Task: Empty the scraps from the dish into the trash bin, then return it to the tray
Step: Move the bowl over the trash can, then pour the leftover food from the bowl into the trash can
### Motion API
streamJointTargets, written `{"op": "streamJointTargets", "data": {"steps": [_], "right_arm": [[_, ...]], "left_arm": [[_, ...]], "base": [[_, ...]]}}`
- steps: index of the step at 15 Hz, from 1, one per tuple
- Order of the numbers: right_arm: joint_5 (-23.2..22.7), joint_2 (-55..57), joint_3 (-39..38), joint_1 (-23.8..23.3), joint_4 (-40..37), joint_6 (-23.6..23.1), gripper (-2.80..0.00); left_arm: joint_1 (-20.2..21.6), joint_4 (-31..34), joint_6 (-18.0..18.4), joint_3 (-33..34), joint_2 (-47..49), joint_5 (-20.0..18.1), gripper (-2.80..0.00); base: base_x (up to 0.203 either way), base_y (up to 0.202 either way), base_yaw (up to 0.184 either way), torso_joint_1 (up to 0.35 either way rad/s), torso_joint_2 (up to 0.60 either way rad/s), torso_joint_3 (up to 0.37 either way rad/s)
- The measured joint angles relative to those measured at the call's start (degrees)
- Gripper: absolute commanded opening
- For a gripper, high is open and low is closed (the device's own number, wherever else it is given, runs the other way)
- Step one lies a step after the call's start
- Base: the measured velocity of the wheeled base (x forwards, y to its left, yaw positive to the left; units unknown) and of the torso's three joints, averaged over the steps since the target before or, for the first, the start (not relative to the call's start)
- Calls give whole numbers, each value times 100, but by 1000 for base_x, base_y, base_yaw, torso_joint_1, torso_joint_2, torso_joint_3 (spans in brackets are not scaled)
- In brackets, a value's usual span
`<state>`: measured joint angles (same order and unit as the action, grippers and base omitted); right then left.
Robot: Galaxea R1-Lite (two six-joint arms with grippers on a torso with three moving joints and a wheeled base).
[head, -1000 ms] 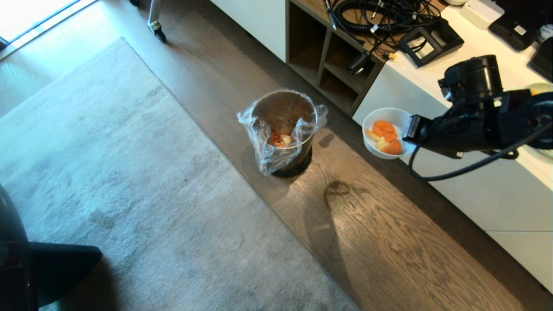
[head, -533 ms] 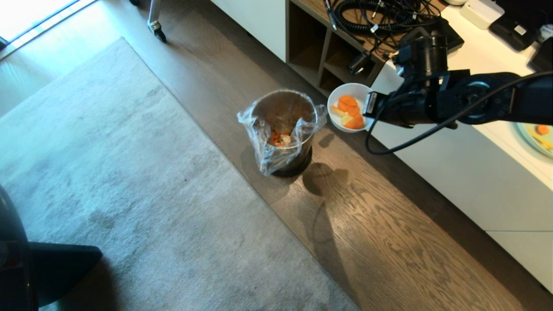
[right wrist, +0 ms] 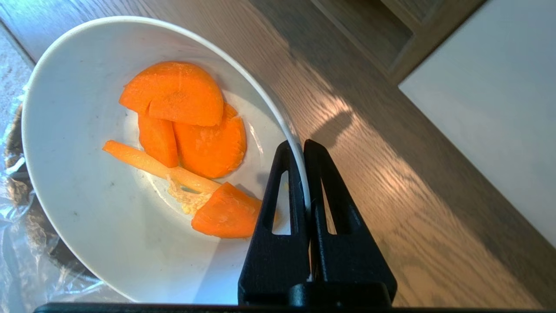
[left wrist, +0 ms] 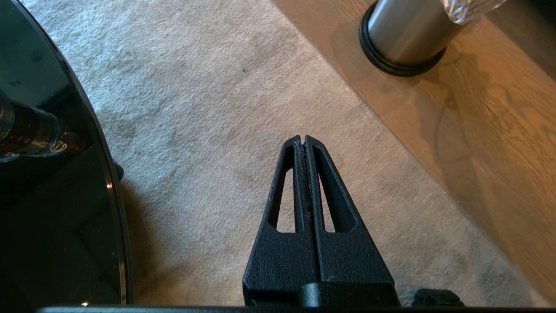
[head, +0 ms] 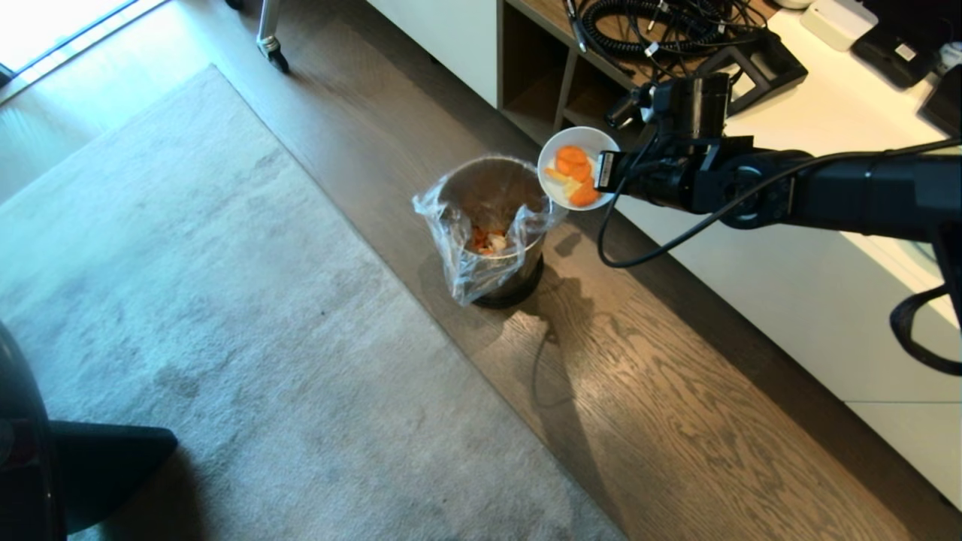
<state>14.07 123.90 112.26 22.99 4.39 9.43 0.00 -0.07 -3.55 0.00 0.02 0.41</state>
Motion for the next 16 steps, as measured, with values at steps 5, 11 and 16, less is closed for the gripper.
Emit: {"op": "streamJointTargets", "data": {"steps": [5,11,16], "right_arm": [[-2,128,6,180,536,-313,-280],[0,152,6,474,785,-313,-280],[1,326,6,729,1374,-318,-280]], "left_arm": [[0,0,-2,0,0,2,-280],[0,0,-2,0,0,0,-280],[0,2,-2,0,0,2,-280]], "base": [[0,0,0,0,0,0],[0,0,0,0,0,0],[0,0,0,0,0,0]]}}
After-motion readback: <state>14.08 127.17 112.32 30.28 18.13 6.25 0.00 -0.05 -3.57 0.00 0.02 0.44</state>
